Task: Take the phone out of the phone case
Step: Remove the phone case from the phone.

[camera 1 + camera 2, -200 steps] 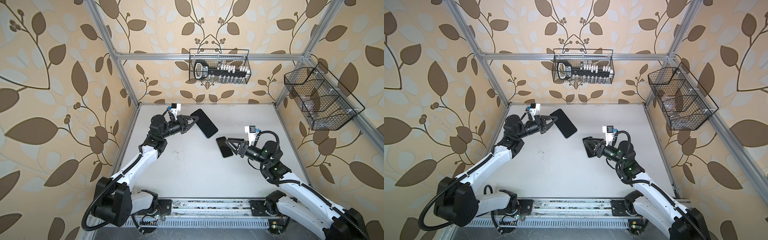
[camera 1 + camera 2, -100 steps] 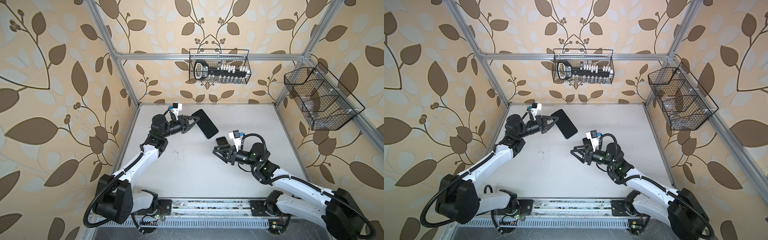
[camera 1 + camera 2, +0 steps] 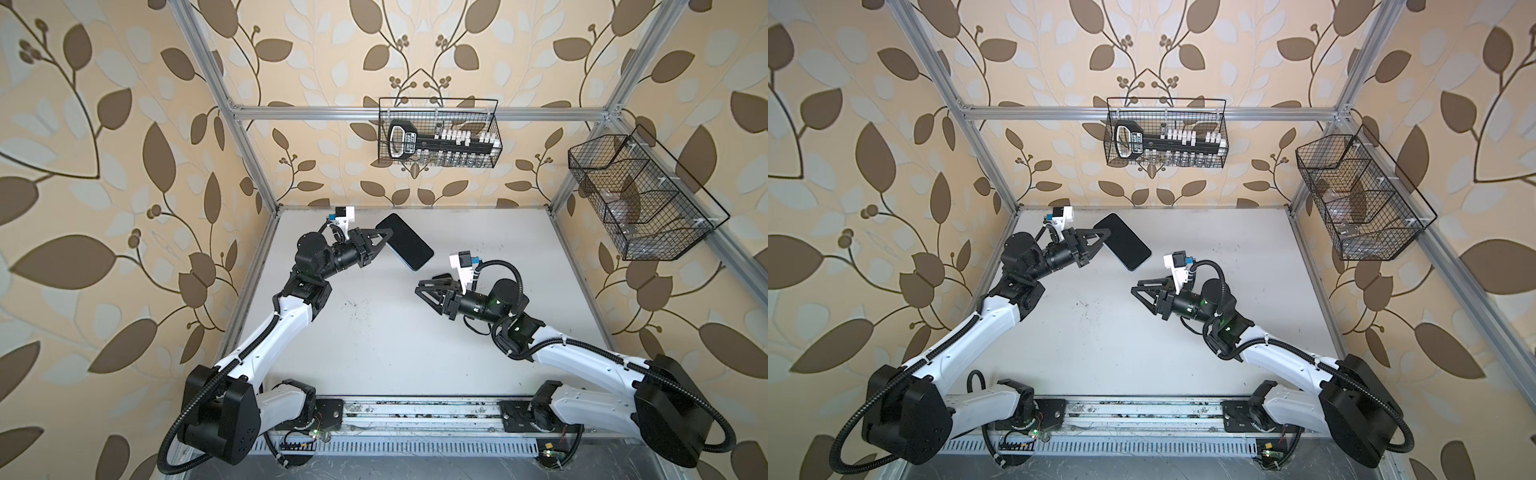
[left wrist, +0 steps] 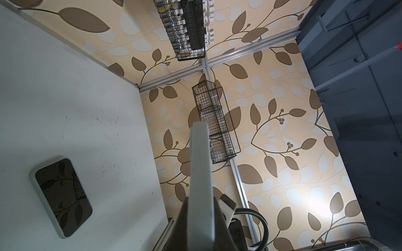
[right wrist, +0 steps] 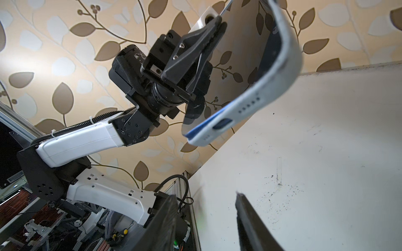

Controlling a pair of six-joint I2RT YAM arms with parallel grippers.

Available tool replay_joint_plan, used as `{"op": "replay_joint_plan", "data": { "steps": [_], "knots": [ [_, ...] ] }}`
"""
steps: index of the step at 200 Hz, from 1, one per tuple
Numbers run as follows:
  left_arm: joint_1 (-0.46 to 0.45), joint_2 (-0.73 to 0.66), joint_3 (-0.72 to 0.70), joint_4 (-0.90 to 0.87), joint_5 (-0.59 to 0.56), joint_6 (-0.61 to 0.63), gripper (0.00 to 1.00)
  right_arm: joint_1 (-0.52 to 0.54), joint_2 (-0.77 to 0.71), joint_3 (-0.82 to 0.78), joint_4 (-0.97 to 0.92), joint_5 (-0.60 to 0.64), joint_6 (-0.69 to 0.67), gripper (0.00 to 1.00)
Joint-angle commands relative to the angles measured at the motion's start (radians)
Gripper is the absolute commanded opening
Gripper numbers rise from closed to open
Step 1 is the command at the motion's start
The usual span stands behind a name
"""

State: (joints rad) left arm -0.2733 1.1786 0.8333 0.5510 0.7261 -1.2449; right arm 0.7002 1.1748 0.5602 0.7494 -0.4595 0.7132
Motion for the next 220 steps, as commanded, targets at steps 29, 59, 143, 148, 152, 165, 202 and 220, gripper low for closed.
{"op": "replay_joint_plan", "data": {
  "steps": [29,59,143,148,152,165,202,220],
  "knots": [
    [0.005,-0.040,-0.021,0.109,-0.008,-0.048,0.00,0.005,0.018,0.069,0.073,0.005,-0.004,0.43],
    [0.005,-0.040,-0.026,0.131,-0.011,-0.065,0.00,0.005,0.039,0.090,0.068,-0.008,-0.005,0.40],
    [0.003,-0.048,-0.022,0.145,-0.007,-0.093,0.00,0.000,0.056,0.104,0.056,0.011,-0.016,0.39],
    [0.003,-0.048,-0.021,0.148,-0.005,-0.096,0.00,-0.001,0.057,0.105,0.056,0.012,-0.018,0.39],
    [0.003,-0.048,-0.022,0.151,-0.004,-0.098,0.00,-0.001,0.057,0.107,0.055,0.010,-0.020,0.39],
    [0.002,-0.050,-0.023,0.156,-0.002,-0.103,0.00,-0.003,0.060,0.110,0.051,0.010,-0.023,0.39],
    [-0.003,-0.057,-0.031,0.158,-0.006,-0.112,0.00,-0.008,0.072,0.119,0.052,0.003,-0.025,0.36],
    [-0.004,-0.057,-0.032,0.158,-0.010,-0.114,0.00,-0.009,0.078,0.124,0.052,-0.002,-0.029,0.35]
  ]
}}
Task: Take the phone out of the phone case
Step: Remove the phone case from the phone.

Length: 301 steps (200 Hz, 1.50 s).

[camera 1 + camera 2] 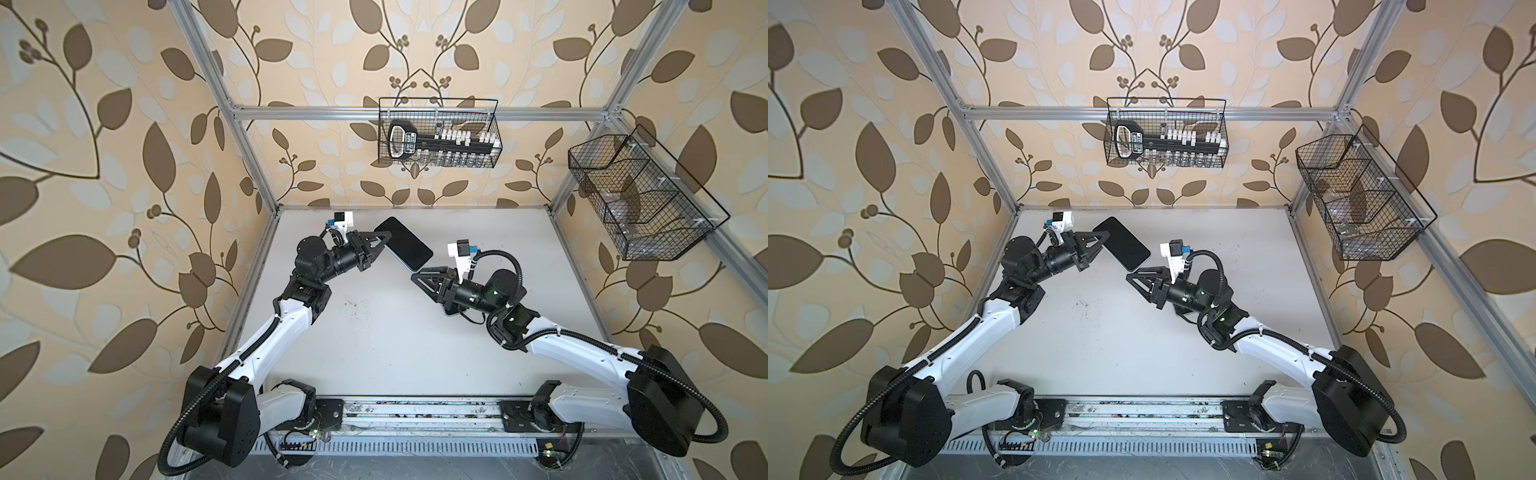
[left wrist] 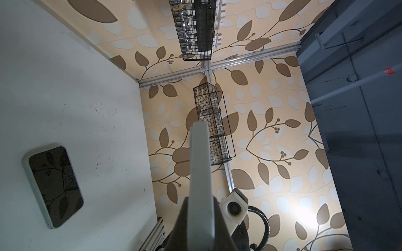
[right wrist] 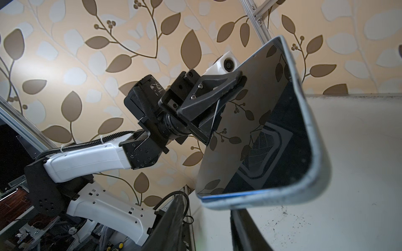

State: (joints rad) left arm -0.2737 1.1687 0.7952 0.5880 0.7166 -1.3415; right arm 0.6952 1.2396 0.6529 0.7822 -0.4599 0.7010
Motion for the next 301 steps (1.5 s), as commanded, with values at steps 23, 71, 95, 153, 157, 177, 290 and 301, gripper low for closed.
{"op": "replay_joint_plan", "data": {
  "steps": [23,71,95,153,157,177,290,301],
  "knots": [
    [-0.004,-0.042,0.010,0.121,-0.003,-0.023,0.00,0.000,0.013,0.033,0.003,-0.002,-0.032,0.34],
    [-0.004,-0.031,0.018,0.136,-0.003,-0.039,0.00,0.000,-0.008,0.030,-0.032,0.015,-0.065,0.30],
    [-0.004,-0.033,0.011,0.135,-0.002,-0.038,0.00,-0.001,-0.014,0.034,-0.034,0.017,-0.071,0.29],
    [-0.004,-0.034,0.001,0.121,-0.009,-0.028,0.00,-0.005,-0.034,0.028,-0.026,0.004,-0.066,0.36],
    [-0.004,-0.033,0.002,0.121,-0.008,-0.027,0.00,-0.004,-0.036,0.029,-0.026,0.004,-0.067,0.36],
    [-0.004,-0.031,0.002,0.119,-0.009,-0.027,0.00,-0.003,-0.046,0.030,-0.026,0.003,-0.068,0.36],
    [-0.007,-0.035,0.004,0.121,-0.011,-0.037,0.00,0.001,-0.011,0.051,-0.005,-0.010,-0.055,0.31],
    [-0.009,-0.037,0.003,0.122,-0.011,-0.038,0.00,0.000,-0.009,0.053,-0.006,-0.009,-0.055,0.31]
  ]
}}
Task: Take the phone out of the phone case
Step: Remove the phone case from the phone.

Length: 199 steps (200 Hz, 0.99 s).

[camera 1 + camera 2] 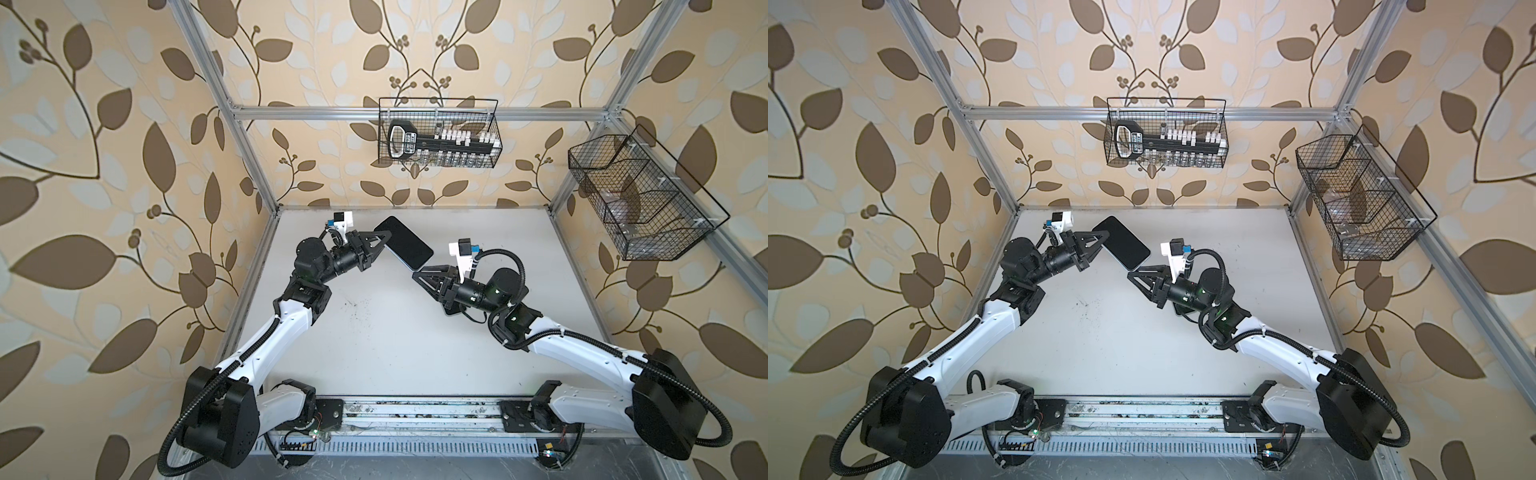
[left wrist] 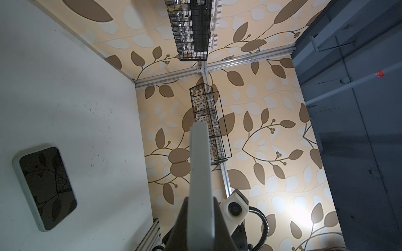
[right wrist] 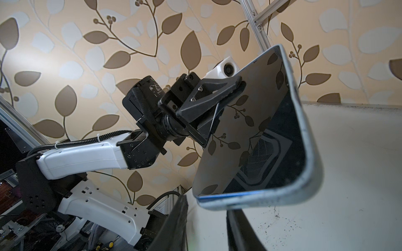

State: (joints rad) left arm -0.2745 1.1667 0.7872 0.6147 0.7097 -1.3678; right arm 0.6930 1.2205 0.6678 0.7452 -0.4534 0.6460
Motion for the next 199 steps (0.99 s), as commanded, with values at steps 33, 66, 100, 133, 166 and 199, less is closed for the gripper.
{"op": "replay_joint_plan", "data": {
  "steps": [33,66,100,133,166,199],
  "knots": [
    [-0.012,-0.035,0.009,0.095,-0.006,-0.013,0.00,0.004,0.020,0.042,0.036,-0.014,0.002,0.30],
    [-0.015,-0.035,0.009,0.094,-0.009,-0.014,0.00,0.005,0.024,0.046,0.037,-0.013,0.001,0.27],
    [-0.020,-0.035,0.009,0.094,-0.010,-0.024,0.00,0.007,0.020,0.049,0.036,-0.008,-0.005,0.22],
    [-0.022,-0.036,0.001,0.097,-0.015,-0.060,0.00,0.014,0.010,0.052,0.008,-0.001,-0.041,0.18],
    [-0.022,-0.048,-0.002,0.077,-0.016,-0.074,0.00,0.015,-0.002,0.050,-0.012,0.010,-0.070,0.15],
    [-0.022,-0.061,0.012,0.029,-0.015,-0.075,0.00,0.014,-0.012,0.049,-0.044,0.025,-0.112,0.13]
  ]
}}
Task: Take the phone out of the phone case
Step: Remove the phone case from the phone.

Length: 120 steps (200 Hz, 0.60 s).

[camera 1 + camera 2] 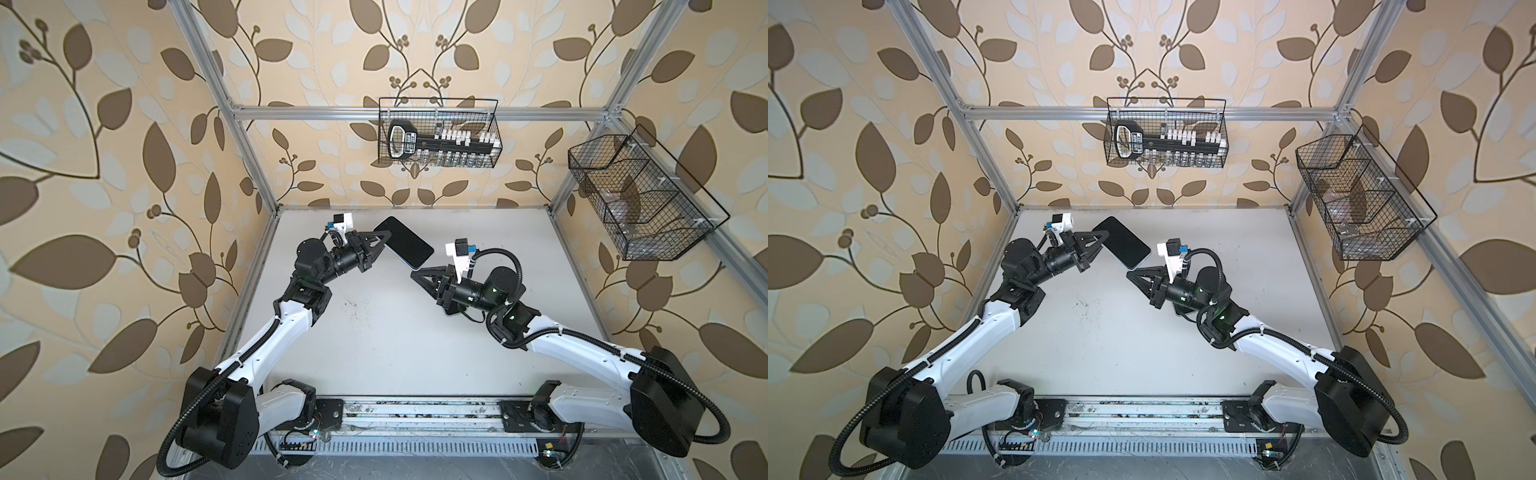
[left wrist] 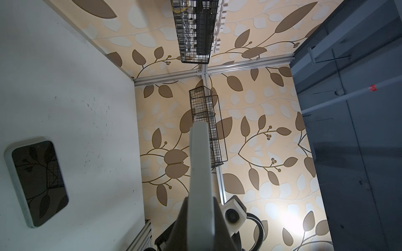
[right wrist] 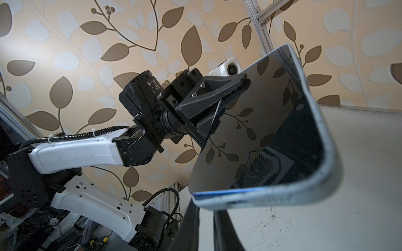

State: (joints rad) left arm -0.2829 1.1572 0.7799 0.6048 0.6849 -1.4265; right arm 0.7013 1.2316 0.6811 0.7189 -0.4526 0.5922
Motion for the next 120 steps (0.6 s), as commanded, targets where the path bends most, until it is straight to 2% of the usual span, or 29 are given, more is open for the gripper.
{"op": "replay_joint_plan", "data": {
  "steps": [1,46,64,79,104,120],
  "knots": [
    [-0.013,-0.051,0.020,0.039,0.010,-0.016,0.00,0.006,-0.024,0.035,-0.018,0.024,-0.059,0.13],
    [-0.013,-0.056,0.029,0.013,0.016,-0.018,0.00,0.002,-0.033,0.034,-0.050,0.035,-0.091,0.13],
    [-0.013,-0.051,0.033,0.002,0.017,-0.002,0.00,-0.001,-0.037,0.028,-0.067,0.029,-0.077,0.16],
    [-0.013,-0.043,0.044,0.009,0.023,0.008,0.00,-0.023,-0.047,0.013,-0.075,-0.020,-0.039,0.24],
    [-0.009,-0.020,0.089,-0.012,0.062,0.075,0.00,-0.096,-0.126,-0.088,-0.037,-0.082,0.068,0.51],
    [0.000,-0.001,0.115,-0.027,0.084,0.107,0.00,-0.156,-0.193,-0.129,-0.083,-0.127,0.109,0.61]
  ]
}}
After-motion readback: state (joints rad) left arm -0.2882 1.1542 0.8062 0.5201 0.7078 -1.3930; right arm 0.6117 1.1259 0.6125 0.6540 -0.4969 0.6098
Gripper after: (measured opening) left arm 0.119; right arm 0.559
